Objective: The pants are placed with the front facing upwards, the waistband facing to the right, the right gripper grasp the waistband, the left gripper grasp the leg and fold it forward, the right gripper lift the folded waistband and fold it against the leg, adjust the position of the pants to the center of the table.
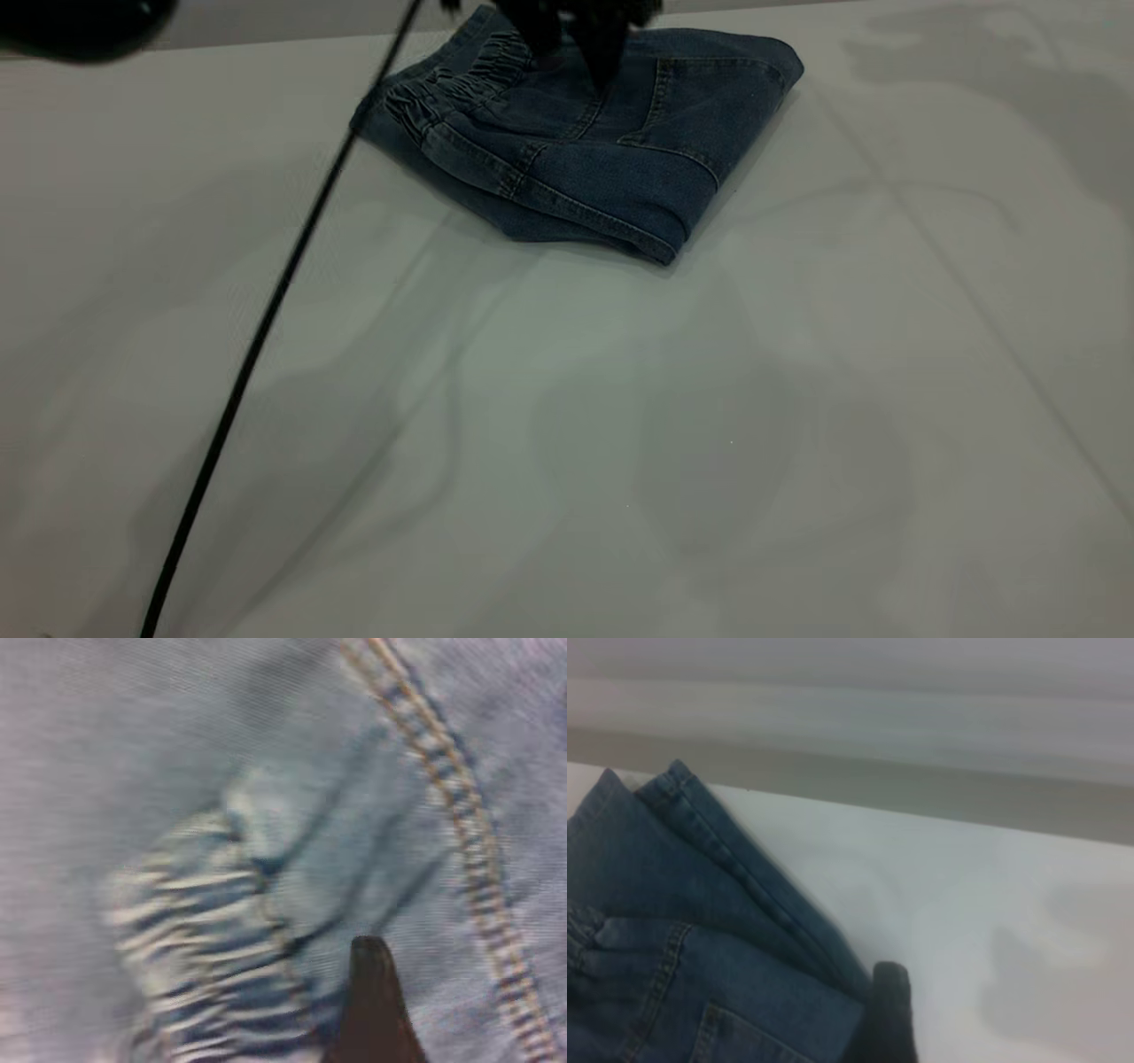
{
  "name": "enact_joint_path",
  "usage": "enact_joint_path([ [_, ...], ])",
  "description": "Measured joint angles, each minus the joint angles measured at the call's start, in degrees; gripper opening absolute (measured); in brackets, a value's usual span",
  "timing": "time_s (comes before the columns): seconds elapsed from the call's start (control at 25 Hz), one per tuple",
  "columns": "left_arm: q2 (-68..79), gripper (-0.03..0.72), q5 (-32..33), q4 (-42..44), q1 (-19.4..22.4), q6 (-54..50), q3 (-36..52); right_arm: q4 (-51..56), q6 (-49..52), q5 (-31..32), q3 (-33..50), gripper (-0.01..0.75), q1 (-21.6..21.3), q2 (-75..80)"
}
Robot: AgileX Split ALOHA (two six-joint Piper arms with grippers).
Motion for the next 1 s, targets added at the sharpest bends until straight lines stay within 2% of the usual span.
enact_joint_path([
  [0.2, -0.03, 0.469, -1.25, 6.54, 0.48, -1.32, -0.06, 1.41, 0.00, 0.02, 0.00, 0.587, 0.00, 0.00],
  [0.32, 0.30, 0.469, -7.16, 7.46, 1.40, -3.43, -0.06, 1.77, 0.00, 0.02, 0.00, 0.587, 0.00, 0.00],
  [0.52, 2.59, 0.469, -11.87, 6.85, 2.36, -7.26, -0.06, 2.84, 0.00, 0.02, 0.00, 0.587, 0.00, 0.00],
  [0.8, 5.48, 0.469, -9.83, 5.25, 2.83, -7.33, -0.06, 3.14, 0.00, 0.02, 0.00, 0.587, 0.00, 0.00],
  [1.0, 5.32, 0.469, -4.20, 5.25, 2.83, -7.33, -0.12, 3.14, 0.00, 0.02, 0.00, 0.587, 0.00, 0.00],
])
